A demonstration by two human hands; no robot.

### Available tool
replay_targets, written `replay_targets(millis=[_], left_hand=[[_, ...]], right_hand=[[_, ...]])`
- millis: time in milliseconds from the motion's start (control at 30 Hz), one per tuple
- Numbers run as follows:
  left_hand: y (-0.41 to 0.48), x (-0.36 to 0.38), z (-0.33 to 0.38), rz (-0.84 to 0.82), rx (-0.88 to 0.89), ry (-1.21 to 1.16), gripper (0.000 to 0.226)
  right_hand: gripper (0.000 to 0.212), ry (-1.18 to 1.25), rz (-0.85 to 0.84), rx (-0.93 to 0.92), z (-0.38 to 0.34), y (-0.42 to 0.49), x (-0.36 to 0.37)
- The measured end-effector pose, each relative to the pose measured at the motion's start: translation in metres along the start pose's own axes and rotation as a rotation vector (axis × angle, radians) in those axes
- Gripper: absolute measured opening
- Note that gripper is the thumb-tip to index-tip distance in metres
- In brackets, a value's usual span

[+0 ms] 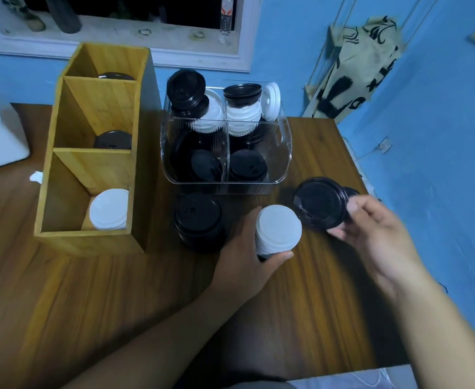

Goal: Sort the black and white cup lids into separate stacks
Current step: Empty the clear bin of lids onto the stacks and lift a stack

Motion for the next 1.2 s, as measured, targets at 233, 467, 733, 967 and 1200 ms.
replay_targets(millis=[233, 467, 733, 967, 1200], left_hand=[[0.002, 0.0, 0.002, -0.031, -0.025, 0.006, 0.092], [0.001, -0.001, 0.005, -0.046, -0.029, 0.011, 0.094], [0.001, -0.001, 0.009, -0.023, -0.011, 0.021, 0.092], [0.0, -0.001, 0.009, -0.023, -0.003, 0.03, 0.092], [0.001, 0.0, 0.008, -0.028, 0.004, 0.027, 0.09]], right_hand=[[0.03, 0.253, 0.16, 0.377, 0.071, -0.046, -0.031], [0.02, -0.323, 0.17, 0.3, 0.067, -0.06, -0.033], [0.071, -1.018, -0.325, -0.172, 0.059, -0.047, -0.01], [0.071, -0.822, -0.181, -0.181, 0.041, -0.033, -0.015], [0.072, -0.96, 0.268, -0.183, -0.004, 0.015, -0.044]])
Point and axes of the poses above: each hand's wrist, its own y-axis towards the middle knuckle, its own x-axis out of the palm, z = x × y, the point moved 5 cm from there along y, towards the middle knuckle, and after that the axes turned 8 degrees about -z, right-handed, at the moved point
